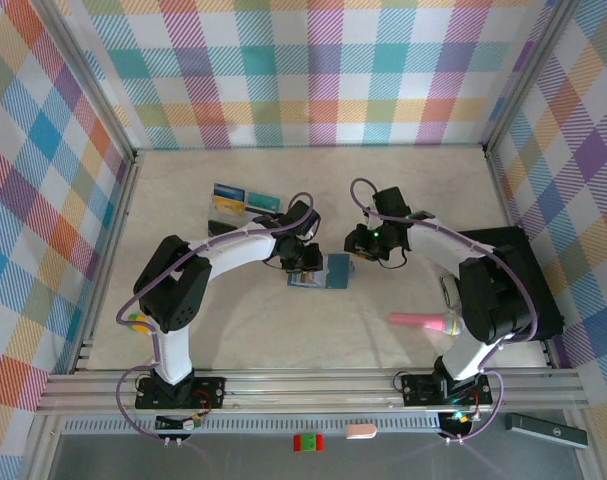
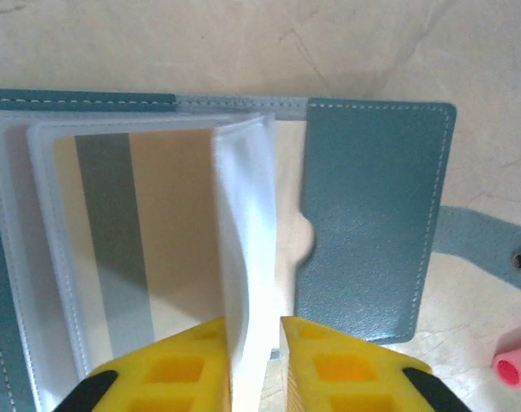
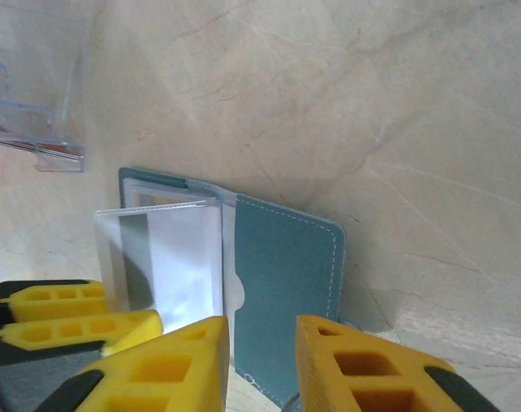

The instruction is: Take the credit cards out of the card holder

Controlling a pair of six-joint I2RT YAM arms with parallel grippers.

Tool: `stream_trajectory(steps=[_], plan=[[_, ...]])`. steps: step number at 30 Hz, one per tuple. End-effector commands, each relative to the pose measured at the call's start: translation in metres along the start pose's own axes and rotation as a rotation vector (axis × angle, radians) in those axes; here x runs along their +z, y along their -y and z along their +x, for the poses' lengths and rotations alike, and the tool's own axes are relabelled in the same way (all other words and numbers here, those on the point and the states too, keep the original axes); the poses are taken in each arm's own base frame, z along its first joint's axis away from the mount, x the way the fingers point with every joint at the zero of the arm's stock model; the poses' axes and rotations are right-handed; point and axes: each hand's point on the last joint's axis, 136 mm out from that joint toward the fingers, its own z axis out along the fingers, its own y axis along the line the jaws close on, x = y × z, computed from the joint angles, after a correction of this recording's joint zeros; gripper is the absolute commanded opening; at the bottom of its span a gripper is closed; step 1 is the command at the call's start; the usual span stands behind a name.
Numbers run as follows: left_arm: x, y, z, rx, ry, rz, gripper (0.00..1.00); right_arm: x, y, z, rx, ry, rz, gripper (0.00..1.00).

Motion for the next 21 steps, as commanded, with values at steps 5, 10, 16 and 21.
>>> stream_trajectory(steps=[5, 10, 16, 21], plan=[[-0.003, 0.056, -0.003, -0.038, -0.033, 0.256, 0.45, -0.019, -0.003, -0.009, 0.010, 0.081, 0.009, 0.27], [0.006, 0.075, -0.008, -0.068, -0.041, 0.356, 0.53, -0.029, 0.007, -0.012, 0.031, 0.131, 0.047, 0.27], [0.002, 0.050, -0.018, -0.115, 0.009, 0.271, 0.55, -0.035, 0.002, -0.012, 0.014, 0.131, 0.042, 0.27], [-0.010, 0.026, -0.026, -0.154, 0.064, 0.222, 0.53, -0.031, -0.011, -0.006, -0.037, 0.093, 0.034, 0.26]])
